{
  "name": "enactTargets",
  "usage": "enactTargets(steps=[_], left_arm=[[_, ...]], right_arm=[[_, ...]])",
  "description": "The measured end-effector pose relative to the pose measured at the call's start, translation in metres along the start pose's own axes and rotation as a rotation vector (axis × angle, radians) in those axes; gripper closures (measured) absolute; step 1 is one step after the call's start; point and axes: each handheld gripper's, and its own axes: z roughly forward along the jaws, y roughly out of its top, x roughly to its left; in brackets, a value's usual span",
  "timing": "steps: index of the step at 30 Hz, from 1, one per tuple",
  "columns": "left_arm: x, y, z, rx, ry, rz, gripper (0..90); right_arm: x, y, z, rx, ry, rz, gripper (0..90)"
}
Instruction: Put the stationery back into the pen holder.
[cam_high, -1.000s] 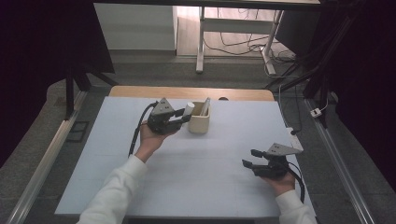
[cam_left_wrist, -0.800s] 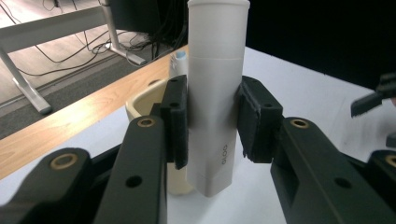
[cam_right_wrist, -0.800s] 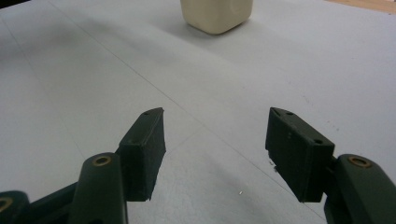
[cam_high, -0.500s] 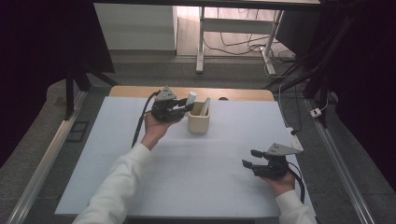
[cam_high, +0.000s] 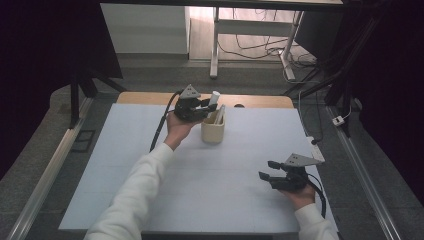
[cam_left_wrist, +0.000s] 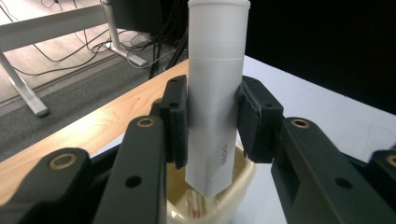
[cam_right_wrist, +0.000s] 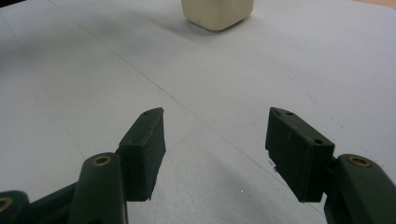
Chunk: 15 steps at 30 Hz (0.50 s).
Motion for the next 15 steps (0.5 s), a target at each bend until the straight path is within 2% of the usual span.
enactTargets(steps=[6,9,10,12,15], left_arm=[[0.007,-0.006,0.014,0.019,0.004,-0.024,64.0],[0.009,-0.01,0.016,0.023,-0.01,-0.037,61.9],[0.01,-0.01,0.017,0.023,-0.01,-0.039,57.5],[0.01,-0.01,0.016,0.032,0.002,-0.047,41.0],[0.01,-0.01,0.01,0.031,-0.017,-0.057,36.8]], right_arm=[[0.0,-0.001,0.001,0.004,0.001,-0.002,36.8],[-0.001,-0.001,0.002,0.005,0.005,0.001,36.8],[-0.001,-0.001,0.002,0.006,0.005,0.0,36.8],[-0.001,-0.001,0.002,0.008,0.005,0.001,36.8],[0.0,-0.001,0.003,0.008,0.005,0.001,36.8]])
